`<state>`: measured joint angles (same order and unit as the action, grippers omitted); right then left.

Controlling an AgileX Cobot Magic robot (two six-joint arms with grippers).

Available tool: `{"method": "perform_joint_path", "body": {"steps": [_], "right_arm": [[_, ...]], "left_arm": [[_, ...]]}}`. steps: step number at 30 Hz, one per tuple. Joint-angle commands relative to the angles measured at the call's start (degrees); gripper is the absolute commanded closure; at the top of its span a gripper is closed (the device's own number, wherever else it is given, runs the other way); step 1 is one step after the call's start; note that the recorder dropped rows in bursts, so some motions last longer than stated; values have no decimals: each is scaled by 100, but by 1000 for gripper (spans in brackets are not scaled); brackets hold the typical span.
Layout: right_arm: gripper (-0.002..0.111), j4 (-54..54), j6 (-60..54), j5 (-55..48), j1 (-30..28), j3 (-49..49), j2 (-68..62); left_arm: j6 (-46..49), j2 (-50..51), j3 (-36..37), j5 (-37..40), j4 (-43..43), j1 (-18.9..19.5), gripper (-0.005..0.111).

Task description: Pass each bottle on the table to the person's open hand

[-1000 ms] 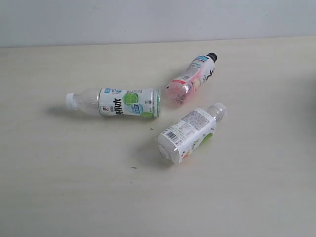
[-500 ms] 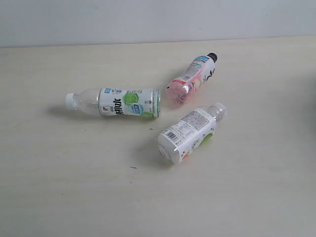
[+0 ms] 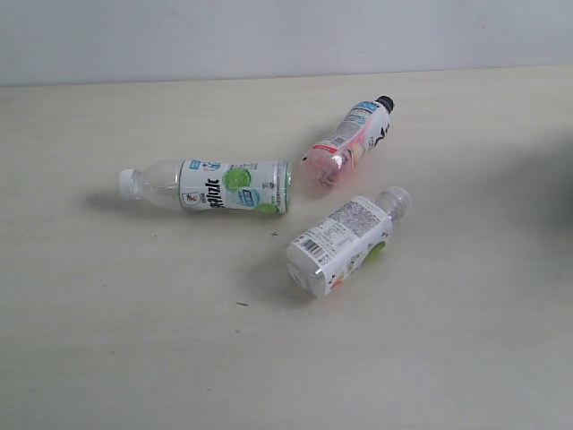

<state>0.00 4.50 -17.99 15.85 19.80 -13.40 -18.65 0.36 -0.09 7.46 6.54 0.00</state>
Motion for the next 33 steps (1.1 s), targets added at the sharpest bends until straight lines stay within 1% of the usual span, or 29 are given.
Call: {"method": "perform_joint_path", "body": {"steps": [1,9,19,23,27,29,33], "right_arm": [[108,0,2,56,-16,-17,15],[108,0,2,56,-16,-17,15],[108,-686,2,121,-16,-17,541],[108,-883,2,-35,-16,-17,696],[108,-909,2,-101,-16,-17,696],[108,-909,2,-314,-16,-17,674],[108,-1082,141,-462,-16,-17,223]], "left_arm": [[3,-36,9,-28,11,12,107],[3,-36,9,-28,11,12,107],[3,-36,9,-28,11,12,107],[3,-36,9,-28,11,12,107],[3,-36,9,-28,11,12,107],[3,-36,9,-28,11,12,107],[3,-36,9,-28,11,12,107]]}}
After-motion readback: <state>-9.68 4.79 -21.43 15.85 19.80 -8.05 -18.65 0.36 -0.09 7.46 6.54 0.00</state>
